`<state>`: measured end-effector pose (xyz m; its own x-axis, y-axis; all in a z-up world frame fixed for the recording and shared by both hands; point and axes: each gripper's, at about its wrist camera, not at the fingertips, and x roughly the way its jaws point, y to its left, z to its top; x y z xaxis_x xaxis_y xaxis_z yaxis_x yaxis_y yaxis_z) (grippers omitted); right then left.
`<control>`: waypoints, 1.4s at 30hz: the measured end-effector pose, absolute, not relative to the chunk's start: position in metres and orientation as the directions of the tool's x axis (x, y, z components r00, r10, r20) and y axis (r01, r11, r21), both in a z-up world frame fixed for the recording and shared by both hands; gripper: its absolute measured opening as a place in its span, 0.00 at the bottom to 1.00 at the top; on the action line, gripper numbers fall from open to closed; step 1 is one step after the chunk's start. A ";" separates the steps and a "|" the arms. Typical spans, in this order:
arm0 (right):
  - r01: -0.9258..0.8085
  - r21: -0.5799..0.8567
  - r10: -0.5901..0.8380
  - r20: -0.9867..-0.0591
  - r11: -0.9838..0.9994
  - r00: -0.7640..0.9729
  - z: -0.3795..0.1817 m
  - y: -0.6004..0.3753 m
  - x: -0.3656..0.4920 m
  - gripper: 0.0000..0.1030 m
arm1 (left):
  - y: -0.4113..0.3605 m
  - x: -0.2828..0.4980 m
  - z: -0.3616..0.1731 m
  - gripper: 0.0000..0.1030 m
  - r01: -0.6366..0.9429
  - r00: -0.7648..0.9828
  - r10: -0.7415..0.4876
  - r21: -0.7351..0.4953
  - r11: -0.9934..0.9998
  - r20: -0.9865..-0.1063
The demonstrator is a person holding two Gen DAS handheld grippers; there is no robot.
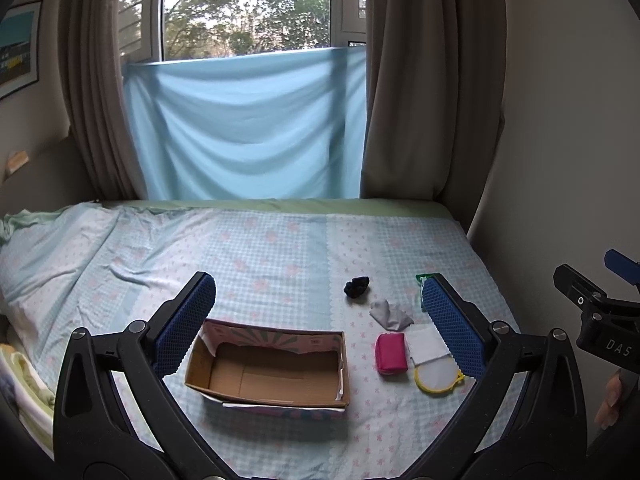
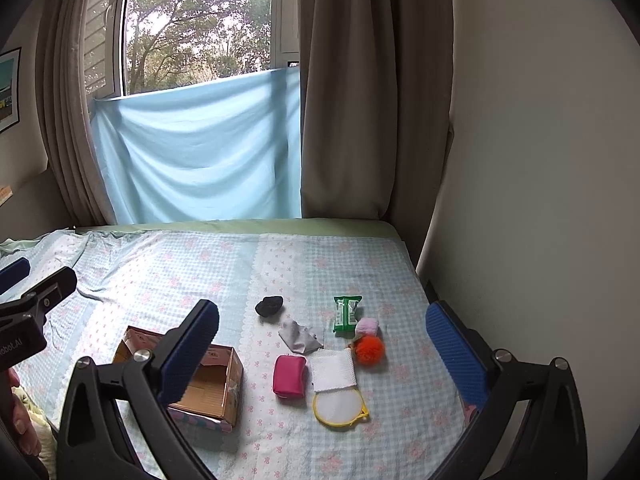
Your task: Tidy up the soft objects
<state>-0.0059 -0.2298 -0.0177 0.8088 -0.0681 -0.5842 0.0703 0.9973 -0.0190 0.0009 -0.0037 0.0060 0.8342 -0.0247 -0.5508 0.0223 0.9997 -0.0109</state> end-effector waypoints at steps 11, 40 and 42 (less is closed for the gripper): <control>0.076 -0.015 -0.070 -0.582 0.997 0.810 -0.019 -0.228 -0.008 1.00 | -0.004 0.002 0.006 1.00 0.023 0.834 -0.025 -0.012 1.000 -0.551; 0.081 -0.015 -0.074 -0.584 0.997 0.808 -0.018 -0.230 -0.009 1.00 | -0.009 0.006 0.004 1.00 0.027 0.831 -0.034 -0.020 0.999 -0.555; 0.081 -0.014 -0.074 -0.584 0.997 0.808 -0.018 -0.230 -0.009 1.00 | -0.009 0.005 0.004 1.00 0.027 0.831 -0.034 -0.020 0.999 -0.555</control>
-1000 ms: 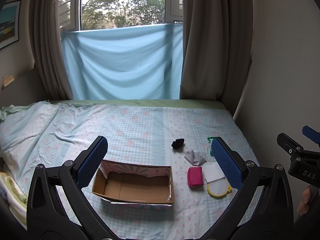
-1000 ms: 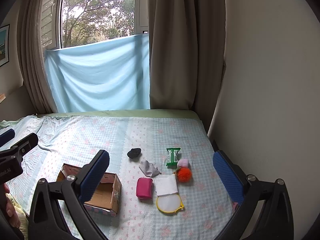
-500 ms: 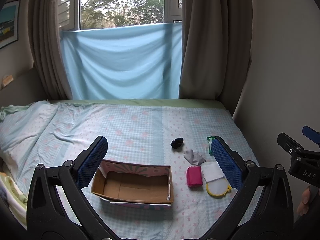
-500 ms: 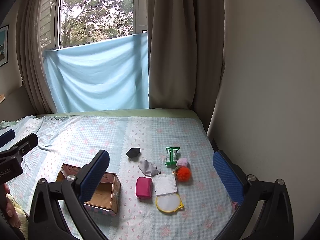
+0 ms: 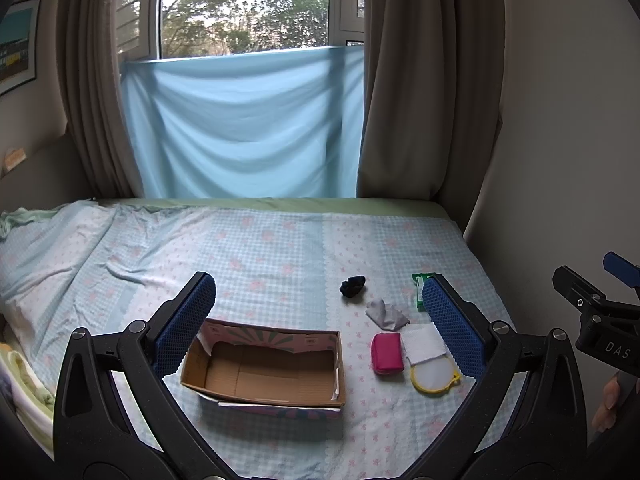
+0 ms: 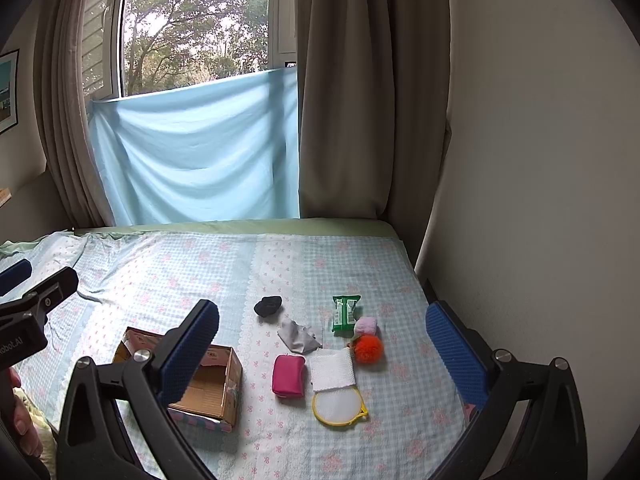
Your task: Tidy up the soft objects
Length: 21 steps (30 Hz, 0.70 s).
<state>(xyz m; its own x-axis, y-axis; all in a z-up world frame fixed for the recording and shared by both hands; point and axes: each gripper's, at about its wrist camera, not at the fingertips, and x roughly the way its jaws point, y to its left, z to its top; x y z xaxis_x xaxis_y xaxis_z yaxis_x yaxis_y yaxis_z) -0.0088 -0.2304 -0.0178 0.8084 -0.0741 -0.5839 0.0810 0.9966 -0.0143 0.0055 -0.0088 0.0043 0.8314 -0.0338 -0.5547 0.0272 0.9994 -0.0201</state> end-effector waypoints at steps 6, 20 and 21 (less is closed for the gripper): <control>0.079 -0.009 -0.070 -0.581 0.997 0.811 -0.017 -0.229 -0.009 1.00 | -0.004 0.005 0.004 1.00 0.024 0.830 -0.036 -0.029 0.999 -0.557; 0.105 0.004 -0.081 -0.609 0.994 0.789 -0.027 -0.242 0.004 1.00 | -0.005 0.032 -0.019 1.00 0.064 0.766 -0.090 -0.064 0.996 -0.637; 0.115 0.002 -0.089 -0.619 0.993 0.780 -0.031 -0.245 0.007 1.00 | -0.010 0.038 -0.026 1.00 0.072 0.755 -0.100 -0.069 0.995 -0.648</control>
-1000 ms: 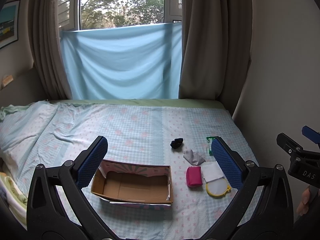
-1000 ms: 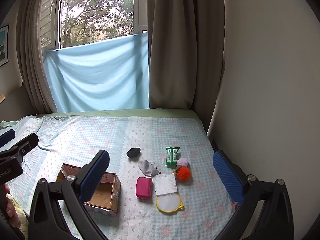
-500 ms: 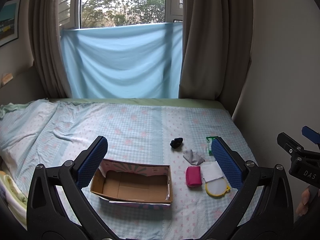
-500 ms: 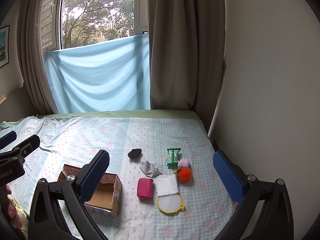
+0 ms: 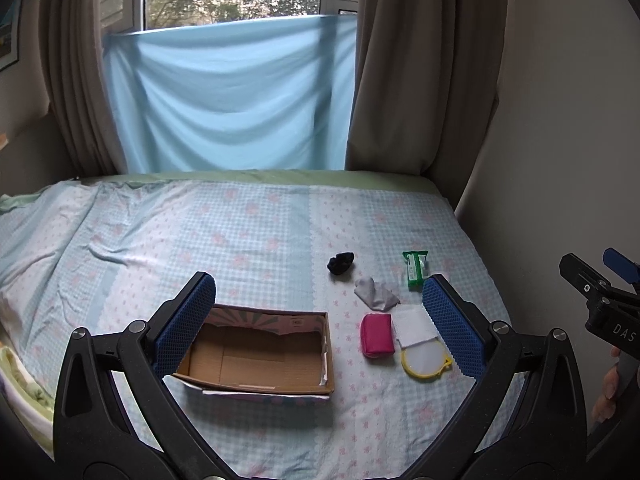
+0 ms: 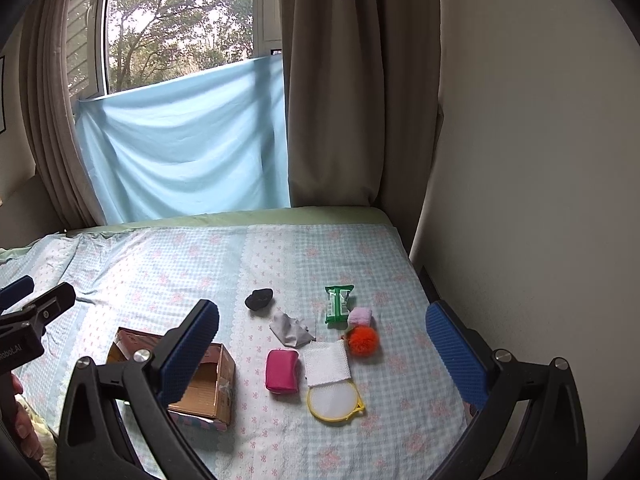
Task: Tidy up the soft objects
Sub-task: 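Grasp the pink pouch with the left gripper while the right grasps the orange pompom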
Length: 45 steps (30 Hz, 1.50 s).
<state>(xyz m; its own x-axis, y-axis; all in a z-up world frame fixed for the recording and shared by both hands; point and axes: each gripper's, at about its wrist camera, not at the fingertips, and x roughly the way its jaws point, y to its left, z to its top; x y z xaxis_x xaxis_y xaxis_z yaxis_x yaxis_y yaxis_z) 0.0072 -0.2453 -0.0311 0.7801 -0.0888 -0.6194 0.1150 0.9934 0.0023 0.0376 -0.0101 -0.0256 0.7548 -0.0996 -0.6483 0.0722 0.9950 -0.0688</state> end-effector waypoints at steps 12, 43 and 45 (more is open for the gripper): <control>0.171 0.025 -0.093 -0.761 0.985 0.642 -0.114 -0.324 0.089 1.00 | -0.091 0.126 -0.138 1.00 0.069 0.563 -0.156 -0.142 0.987 -0.812; 0.350 0.195 0.121 -0.967 0.916 0.224 -0.451 -0.399 0.273 0.69 | -0.175 0.251 -0.474 0.80 0.040 0.140 -0.108 -0.104 0.994 -0.984; 0.359 0.190 0.115 -0.969 0.914 0.218 -0.454 -0.400 0.274 0.63 | -0.174 0.251 -0.483 0.69 0.043 0.117 -0.103 -0.099 0.994 -0.988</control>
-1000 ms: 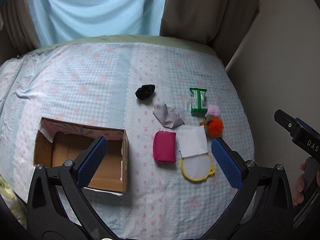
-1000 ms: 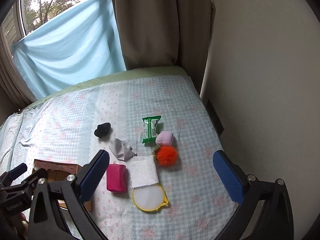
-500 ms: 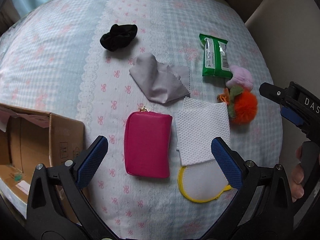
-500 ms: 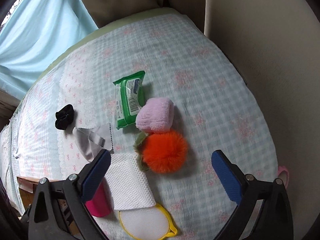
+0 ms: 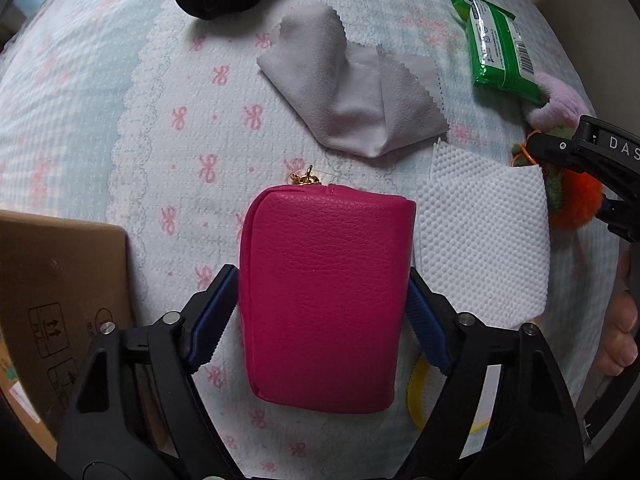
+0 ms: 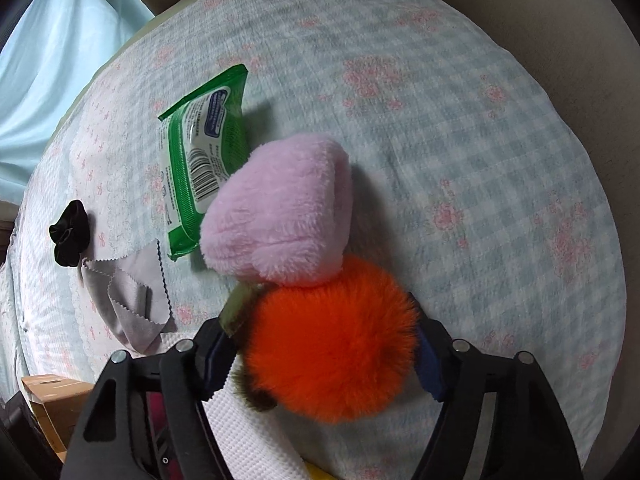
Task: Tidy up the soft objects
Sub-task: 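Grasp the pink pouch with the left gripper while the right grasps the orange pompom, then carry the pink pouch and orange pompom over the cardboard box with both grippers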
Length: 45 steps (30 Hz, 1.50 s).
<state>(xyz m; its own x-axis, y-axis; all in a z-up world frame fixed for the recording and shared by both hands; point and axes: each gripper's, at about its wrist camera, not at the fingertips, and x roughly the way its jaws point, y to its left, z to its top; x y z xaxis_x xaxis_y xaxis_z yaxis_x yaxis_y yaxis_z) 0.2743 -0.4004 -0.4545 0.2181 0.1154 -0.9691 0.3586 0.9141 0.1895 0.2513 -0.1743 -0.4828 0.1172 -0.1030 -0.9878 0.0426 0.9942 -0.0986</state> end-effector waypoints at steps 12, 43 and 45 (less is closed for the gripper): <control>0.381 0.195 0.112 -0.967 0.904 0.230 -0.451 -0.395 0.266 0.36 | -0.169 0.245 -0.483 0.44 0.058 0.139 -0.096 -0.089 0.994 -0.986; 0.357 0.214 0.043 -0.902 0.909 0.429 -0.291 -0.392 0.200 0.35 | -0.167 0.194 -0.287 0.36 0.091 0.378 -0.174 -0.151 0.984 -0.909; 0.337 0.211 0.040 -0.893 0.918 0.449 -0.266 -0.386 0.191 0.35 | -0.159 0.192 -0.264 0.36 0.090 0.409 -0.179 -0.155 0.984 -0.895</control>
<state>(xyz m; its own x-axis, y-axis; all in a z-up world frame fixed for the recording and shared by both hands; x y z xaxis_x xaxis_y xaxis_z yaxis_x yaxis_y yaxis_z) 0.1914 -0.3864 -0.2661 0.4486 0.0402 -0.8928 0.3368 0.9177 0.2106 0.1918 -0.1593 -0.2645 0.4089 -0.1786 -0.8949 0.0904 0.9838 -0.1550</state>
